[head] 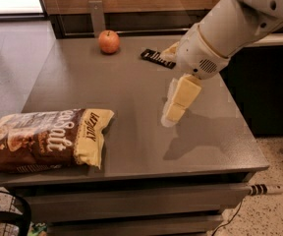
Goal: Pick brown chip bag
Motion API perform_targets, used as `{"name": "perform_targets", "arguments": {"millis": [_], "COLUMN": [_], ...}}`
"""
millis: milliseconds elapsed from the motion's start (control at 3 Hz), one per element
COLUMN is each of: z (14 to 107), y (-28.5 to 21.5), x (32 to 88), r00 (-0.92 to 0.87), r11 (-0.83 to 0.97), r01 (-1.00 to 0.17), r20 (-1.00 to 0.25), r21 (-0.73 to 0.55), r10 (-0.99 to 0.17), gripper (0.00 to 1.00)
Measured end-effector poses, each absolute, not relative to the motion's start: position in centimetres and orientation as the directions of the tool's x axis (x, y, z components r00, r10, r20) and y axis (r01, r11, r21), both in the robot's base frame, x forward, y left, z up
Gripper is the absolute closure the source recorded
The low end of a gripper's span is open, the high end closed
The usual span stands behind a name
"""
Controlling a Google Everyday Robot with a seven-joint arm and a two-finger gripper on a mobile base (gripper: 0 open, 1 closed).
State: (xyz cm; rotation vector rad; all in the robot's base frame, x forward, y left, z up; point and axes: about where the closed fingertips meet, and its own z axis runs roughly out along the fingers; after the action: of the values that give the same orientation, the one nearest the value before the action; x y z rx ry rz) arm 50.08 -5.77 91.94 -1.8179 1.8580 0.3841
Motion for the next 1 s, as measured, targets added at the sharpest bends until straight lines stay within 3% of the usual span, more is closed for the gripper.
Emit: {"name": "perform_targets", "arguments": {"millis": [1000], "z": [92.0], "y": [-3.7], "x": [50.4], "r00": [0.034], "r11": [0.045], "r01": [-0.99], "r20": [-0.54], "r21": [-0.132], "r10": [-0.841], "gripper": [0.0]}}
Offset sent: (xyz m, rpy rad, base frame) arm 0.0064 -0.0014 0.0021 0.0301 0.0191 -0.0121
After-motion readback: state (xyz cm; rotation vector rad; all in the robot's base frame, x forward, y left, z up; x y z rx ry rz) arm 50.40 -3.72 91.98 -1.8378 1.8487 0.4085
